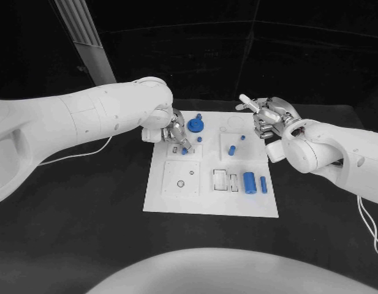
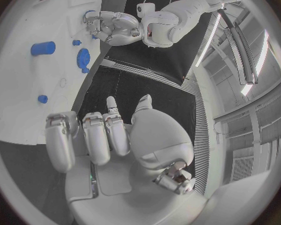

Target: Assemble the parts on the task board

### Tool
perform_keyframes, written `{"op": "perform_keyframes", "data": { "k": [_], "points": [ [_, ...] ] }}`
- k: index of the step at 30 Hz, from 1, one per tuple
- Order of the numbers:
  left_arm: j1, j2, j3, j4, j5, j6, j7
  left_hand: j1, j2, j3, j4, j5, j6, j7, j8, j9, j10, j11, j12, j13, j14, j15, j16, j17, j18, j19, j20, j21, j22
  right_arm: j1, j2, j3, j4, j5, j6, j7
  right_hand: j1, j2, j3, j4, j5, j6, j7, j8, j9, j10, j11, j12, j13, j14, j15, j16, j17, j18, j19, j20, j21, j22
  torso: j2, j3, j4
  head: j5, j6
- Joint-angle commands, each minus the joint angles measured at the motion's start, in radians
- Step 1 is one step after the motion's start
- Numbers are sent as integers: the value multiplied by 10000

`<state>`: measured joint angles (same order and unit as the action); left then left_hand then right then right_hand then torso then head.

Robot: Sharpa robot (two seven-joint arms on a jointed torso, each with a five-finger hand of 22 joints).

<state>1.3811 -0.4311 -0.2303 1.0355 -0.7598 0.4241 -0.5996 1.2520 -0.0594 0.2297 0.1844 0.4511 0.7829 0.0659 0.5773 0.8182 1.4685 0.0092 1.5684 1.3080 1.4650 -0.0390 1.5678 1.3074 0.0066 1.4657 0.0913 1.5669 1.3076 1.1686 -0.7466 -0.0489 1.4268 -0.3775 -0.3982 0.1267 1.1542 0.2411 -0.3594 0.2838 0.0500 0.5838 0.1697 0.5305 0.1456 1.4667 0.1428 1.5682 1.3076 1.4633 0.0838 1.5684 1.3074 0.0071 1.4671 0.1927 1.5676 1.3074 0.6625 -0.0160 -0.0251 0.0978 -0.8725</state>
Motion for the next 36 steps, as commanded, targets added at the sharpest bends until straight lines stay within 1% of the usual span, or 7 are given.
{"op": "perform_keyframes", "data": {
  "k": [1,4,6,9,21,28,36],
  "points": [
    [-34,-24,-30,-21,-58,110,92,222,-11,198,-107,724,75,-44,-34,34,1023,-58,24,2628,1058,-17,30,2634,-66,1051,-87,39,2632,16,2,5,9,-19,63,26,113,11,14,55,62,-78,446,26,-14,1041,-31,25,2632,1075,-46,24,2634,-71,1037,-61,32,2634,0,-2,0,-7,-2],
    [-34,-37,-30,-13,-58,83,199,339,-91,442,-293,1627,109,-58,-34,81,1023,-73,24,2628,1058,-39,30,2634,-66,1051,-108,39,2632,16,6,5,3,-19,57,21,113,11,14,55,62,-78,446,26,-14,1041,-31,25,2632,1075,-46,24,2634,-71,1037,-61,32,2634,0,0,9,-6,-2],
    [-34,-51,-30,0,-58,54,277,374,-146,587,-407,2064,123,-56,-16,126,1023,-75,24,2628,1058,-43,30,2634,-66,1051,-117,39,2632,16,13,5,-3,-19,55,19,113,11,14,55,62,-78,446,26,-14,1041,-31,25,2632,1075,-46,24,2634,-71,1037,-61,32,2634,-3,0,3,1,-2],
    [-34,-82,-30,28,-59,-18,401,337,-195,735,-498,2469,127,-43,14,190,1023,-66,24,2628,1058,-40,30,2634,-66,1051,-125,39,2632,16,18,5,-8,-19,54,16,113,11,14,55,62,-78,446,26,-14,1041,-31,25,2632,1075,-46,24,2634,-71,1037,-61,32,2634,-3,-2,5,-10,-2],
    [-12,-315,-29,115,-53,-550,823,423,-182,1003,-753,2592,134,-36,110,332,1023,-64,24,2628,1058,-43,30,2634,-66,1051,-129,39,2632,4,-9,4,-16,-19,43,-2,113,23,16,57,62,-80,446,27,-17,1041,-30,25,2632,1075,-45,24,2634,-71,1037,-60,32,2634,-4,0,9,-52,-2],
    [75,-463,-29,197,-55,-701,868,401,-166,1033,-763,2583,129,-29,126,357,1023,-60,24,2628,1058,-41,30,2634,-66,1051,-128,39,2632,-6,-21,4,-14,-19,28,-14,114,32,19,57,62,-80,447,29,-20,1041,-30,25,2632,1075,-45,24,2634,-71,1037,-59,32,2634,5,3,14,-31,-2],
    [121,-535,-29,269,34,-908,931,82,-41,1106,-613,2390,39,-28,138,450,1023,-55,24,2628,1058,-31,30,2634,-66,1051,-124,39,2632,-9,-13,4,-20,-19,12,-16,114,32,19,57,62,-80,447,29,-20,1041,-30,25,2632,1075,-45,24,2634,-71,1037,-59,32,2634,5,-3,2,-9,-2]
  ]
}}
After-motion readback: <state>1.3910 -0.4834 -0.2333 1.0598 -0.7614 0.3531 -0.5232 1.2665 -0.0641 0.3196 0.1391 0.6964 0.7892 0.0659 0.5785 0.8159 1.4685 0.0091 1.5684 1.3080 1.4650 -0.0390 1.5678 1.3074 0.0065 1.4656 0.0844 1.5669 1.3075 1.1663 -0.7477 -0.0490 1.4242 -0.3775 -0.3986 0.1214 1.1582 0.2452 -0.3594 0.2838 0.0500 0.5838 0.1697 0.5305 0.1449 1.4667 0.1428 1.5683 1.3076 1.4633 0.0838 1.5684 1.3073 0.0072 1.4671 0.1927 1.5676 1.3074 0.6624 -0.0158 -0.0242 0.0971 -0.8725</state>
